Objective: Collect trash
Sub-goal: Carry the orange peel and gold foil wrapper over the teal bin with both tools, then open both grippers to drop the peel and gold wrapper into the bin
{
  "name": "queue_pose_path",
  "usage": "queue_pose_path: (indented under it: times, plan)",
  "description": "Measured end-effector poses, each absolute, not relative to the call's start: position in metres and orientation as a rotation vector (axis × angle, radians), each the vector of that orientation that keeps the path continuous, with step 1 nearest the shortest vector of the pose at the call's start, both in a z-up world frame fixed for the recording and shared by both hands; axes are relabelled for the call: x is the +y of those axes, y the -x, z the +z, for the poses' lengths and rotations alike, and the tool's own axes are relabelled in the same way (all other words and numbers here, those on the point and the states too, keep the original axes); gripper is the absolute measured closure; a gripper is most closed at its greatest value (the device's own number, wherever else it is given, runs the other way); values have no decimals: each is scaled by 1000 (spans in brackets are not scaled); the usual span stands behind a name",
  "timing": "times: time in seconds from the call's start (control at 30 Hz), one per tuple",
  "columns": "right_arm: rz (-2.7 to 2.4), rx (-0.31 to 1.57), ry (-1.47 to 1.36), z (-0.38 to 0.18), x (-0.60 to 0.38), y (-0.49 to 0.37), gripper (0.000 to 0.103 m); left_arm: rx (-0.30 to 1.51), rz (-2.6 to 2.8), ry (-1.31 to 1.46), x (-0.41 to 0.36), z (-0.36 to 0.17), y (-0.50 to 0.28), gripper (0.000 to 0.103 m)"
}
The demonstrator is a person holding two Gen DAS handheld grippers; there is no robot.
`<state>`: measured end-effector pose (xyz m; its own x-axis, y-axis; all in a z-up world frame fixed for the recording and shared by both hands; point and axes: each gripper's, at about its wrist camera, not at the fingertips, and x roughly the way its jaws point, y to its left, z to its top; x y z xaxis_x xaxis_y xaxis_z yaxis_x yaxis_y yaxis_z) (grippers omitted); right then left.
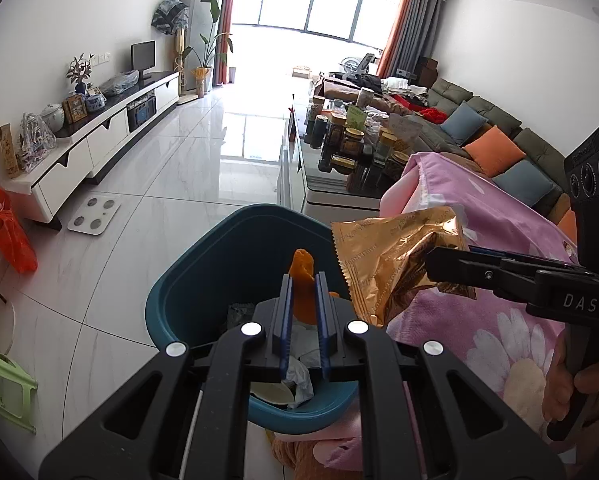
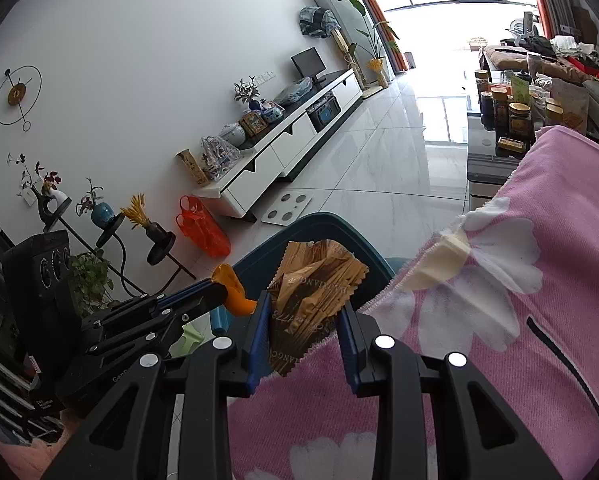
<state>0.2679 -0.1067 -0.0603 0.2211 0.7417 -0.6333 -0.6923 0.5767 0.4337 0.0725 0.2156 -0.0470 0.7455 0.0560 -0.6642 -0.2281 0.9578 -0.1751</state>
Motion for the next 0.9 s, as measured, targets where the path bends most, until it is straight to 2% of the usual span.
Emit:
queue_pose_path:
  times: [0.6,0.9]
  plan:
    - [954,988,22,-79,-72,-271,73,794,191,256,221,-90,-116,92]
    - [936,1009,59,-83,-63,-273,68,829,197,252,217,-107,-134,91]
